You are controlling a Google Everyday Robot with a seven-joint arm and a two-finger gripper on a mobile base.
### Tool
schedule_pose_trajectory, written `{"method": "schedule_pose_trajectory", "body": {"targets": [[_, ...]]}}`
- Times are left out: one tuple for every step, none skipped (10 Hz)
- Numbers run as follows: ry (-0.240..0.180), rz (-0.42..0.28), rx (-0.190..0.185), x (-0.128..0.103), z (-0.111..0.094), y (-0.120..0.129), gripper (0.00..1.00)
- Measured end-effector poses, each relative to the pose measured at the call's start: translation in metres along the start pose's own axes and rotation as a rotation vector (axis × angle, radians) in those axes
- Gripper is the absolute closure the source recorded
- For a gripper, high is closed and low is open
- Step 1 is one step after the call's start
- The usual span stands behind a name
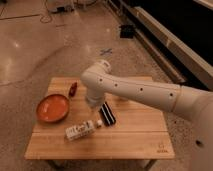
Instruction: Move the arm in a circular motion
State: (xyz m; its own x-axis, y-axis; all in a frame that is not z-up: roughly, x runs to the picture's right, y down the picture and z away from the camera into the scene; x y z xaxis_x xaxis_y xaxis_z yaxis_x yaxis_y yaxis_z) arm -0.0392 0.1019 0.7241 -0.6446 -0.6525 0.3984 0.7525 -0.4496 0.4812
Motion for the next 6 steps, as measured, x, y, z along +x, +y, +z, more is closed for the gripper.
{"method": "schedule_pose_trajectory", "body": {"targets": [[-0.002, 0.003, 0.003, -0.004, 0.001, 0.004, 0.57], [0.006, 0.031, 0.004, -0.008, 0.002, 0.005, 0.57], [0.011, 0.069, 0.008, -0.007, 0.002, 0.003, 0.57], [0.013, 0.081, 0.013, -0.006, 0.002, 0.000, 0.57], [0.018, 0.093, 0.012, -0.011, 0.001, 0.004, 0.57], [0.027, 0.109, 0.011, -0.017, -0.001, 0.014, 0.57]]}}
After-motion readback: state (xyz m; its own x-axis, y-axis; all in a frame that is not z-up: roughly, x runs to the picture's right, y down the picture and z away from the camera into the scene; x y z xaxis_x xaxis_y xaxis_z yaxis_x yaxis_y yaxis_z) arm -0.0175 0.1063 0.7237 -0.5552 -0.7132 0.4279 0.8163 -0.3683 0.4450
